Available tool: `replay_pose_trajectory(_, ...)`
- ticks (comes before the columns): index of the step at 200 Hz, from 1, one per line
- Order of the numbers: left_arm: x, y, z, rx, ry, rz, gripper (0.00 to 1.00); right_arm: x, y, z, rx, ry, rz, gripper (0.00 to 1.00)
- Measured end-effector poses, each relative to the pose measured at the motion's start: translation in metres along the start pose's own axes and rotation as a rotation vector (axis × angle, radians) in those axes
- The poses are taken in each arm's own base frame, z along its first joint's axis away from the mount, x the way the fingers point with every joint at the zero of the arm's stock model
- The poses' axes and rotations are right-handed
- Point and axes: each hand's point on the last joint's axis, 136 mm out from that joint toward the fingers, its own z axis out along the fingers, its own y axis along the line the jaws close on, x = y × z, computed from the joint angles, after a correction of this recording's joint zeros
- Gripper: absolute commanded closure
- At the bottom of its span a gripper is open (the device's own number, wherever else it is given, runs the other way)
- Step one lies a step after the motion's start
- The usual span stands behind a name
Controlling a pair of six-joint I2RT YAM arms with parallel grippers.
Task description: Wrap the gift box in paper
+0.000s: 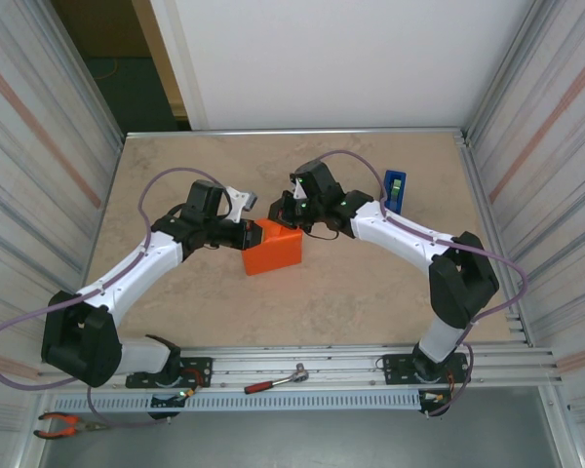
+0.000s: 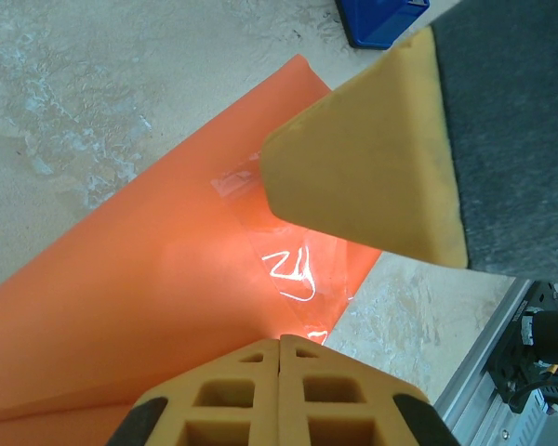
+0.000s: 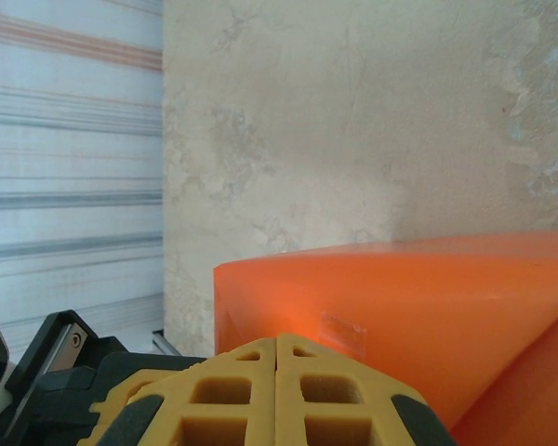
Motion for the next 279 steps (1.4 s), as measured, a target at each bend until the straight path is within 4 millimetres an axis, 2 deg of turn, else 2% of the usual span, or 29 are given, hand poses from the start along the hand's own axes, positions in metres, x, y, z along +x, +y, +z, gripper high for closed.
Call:
replay_pose_trajectory(18,0.0,0.0,0.0,0.0,0.0,0.0,1.0,0.002,-0.003,0.002,-0.002,0.002,0.0,1.0)
replay_pose_trajectory(42,0.0,-0.001,-0.001,0.001,0.006,-0.001,1.0,0.011,-0.019,0.008,0.016,0.02,0.014,1.0)
replay_pose_trajectory(89,-0.002,-0.008,-0.006,0.009,0.05,-0.021,1.0,0.01,-0.017,0.007,-0.018,0.014,0.006,1.0)
replay_pose_trajectory(128,-0.035,-0.021,-0.023,0.037,-0.014,-0.007,1.0,0.01,-0.017,0.007,-0.03,0.006,0.0,1.0)
replay_pose_trajectory(149,-0.043,-0.023,-0.024,0.045,-0.024,-0.003,1.0,0.01,-0.017,0.007,-0.034,0.004,-0.002,1.0)
replay_pose_trajectory(175,-0.037,-0.016,-0.014,0.037,0.003,-0.021,1.0,0.01,-0.017,0.007,-0.039,0.001,-0.004,1.0)
replay_pose_trajectory(222,-0.01,0.005,0.002,0.009,0.066,-0.071,1.0,0.011,-0.016,0.005,-0.047,0.004,-0.006,1.0)
replay_pose_trajectory(279,-0.01,0.006,0.003,0.022,0.036,-0.052,1.0,0.014,-0.015,0.004,-0.064,0.032,-0.026,1.0)
